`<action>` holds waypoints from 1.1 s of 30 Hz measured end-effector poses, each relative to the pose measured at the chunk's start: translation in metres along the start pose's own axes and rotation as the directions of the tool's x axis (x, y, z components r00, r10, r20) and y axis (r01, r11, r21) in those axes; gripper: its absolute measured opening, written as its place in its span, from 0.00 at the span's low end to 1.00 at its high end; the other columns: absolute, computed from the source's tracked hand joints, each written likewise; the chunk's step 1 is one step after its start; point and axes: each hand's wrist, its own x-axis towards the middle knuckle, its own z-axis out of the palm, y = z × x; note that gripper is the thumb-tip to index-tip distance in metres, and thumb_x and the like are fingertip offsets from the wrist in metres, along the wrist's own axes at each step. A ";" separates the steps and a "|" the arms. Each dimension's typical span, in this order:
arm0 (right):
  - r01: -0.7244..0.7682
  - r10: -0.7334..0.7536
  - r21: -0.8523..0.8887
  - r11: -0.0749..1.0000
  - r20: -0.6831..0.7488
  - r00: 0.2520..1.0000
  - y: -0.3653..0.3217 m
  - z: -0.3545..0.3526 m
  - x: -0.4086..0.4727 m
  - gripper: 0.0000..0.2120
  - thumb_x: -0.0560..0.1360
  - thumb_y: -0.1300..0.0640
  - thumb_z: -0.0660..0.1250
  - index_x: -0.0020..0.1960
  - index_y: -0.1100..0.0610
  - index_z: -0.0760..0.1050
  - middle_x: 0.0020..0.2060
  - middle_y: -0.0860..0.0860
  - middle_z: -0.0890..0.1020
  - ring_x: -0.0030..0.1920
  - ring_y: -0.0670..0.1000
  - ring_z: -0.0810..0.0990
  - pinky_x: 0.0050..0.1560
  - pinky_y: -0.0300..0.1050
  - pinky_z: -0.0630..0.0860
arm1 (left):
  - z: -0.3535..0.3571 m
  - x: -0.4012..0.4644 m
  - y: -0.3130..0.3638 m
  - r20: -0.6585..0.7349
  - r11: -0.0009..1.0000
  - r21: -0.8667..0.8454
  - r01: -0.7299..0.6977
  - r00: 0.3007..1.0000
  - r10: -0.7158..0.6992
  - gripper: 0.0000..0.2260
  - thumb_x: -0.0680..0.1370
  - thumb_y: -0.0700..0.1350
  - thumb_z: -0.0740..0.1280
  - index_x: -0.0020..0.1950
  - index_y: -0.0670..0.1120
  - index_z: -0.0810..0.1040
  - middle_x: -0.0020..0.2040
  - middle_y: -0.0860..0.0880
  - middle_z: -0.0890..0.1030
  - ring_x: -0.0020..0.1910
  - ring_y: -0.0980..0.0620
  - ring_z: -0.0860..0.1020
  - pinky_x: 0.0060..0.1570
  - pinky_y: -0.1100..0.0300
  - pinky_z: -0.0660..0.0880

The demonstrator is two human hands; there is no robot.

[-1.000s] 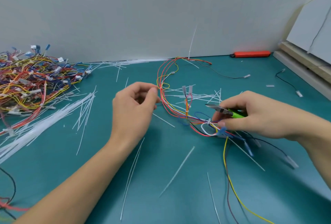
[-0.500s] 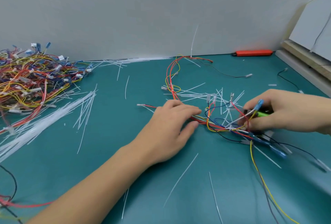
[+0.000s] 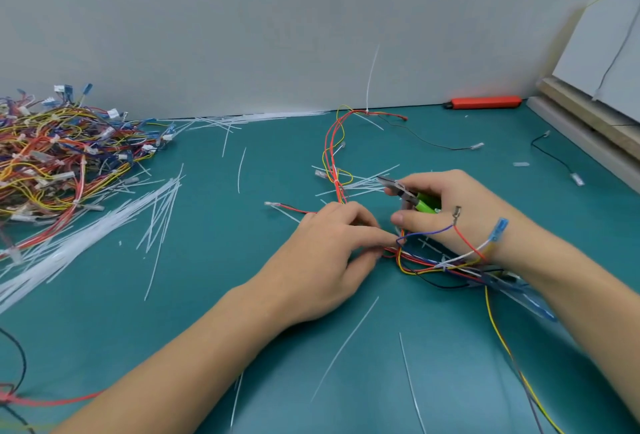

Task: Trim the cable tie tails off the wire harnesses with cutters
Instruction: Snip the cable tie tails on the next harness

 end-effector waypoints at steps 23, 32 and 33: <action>0.162 -0.087 0.302 0.939 -0.248 0.965 -0.027 -0.003 -0.008 0.05 0.73 0.62 0.78 0.46 0.55 0.84 0.34 0.47 0.84 0.34 0.41 0.80 0.40 0.33 0.77 | 0.004 0.007 0.012 -0.061 0.617 -0.754 0.228 0.909 -0.411 0.06 0.73 0.44 0.77 0.48 0.47 0.85 0.44 0.49 0.88 0.48 0.46 0.86 0.56 0.47 0.80; 0.086 -0.093 0.170 0.982 0.028 0.995 -0.020 -0.029 -0.018 0.13 0.76 0.42 0.72 0.45 0.52 0.84 0.39 0.54 0.85 0.37 0.53 0.79 0.41 0.50 0.76 | -0.002 0.007 0.012 0.000 0.450 -0.855 0.258 0.867 -0.498 0.07 0.73 0.36 0.78 0.49 0.45 0.86 0.42 0.43 0.87 0.40 0.52 0.84 0.51 0.59 0.81; 0.084 -0.093 0.163 0.983 0.049 0.994 -0.020 -0.030 -0.018 0.12 0.77 0.42 0.72 0.44 0.51 0.84 0.39 0.53 0.86 0.38 0.55 0.79 0.41 0.49 0.75 | -0.003 0.007 0.013 0.007 0.444 -0.856 0.264 0.866 -0.501 0.07 0.73 0.36 0.78 0.49 0.44 0.86 0.42 0.44 0.87 0.40 0.52 0.83 0.50 0.61 0.80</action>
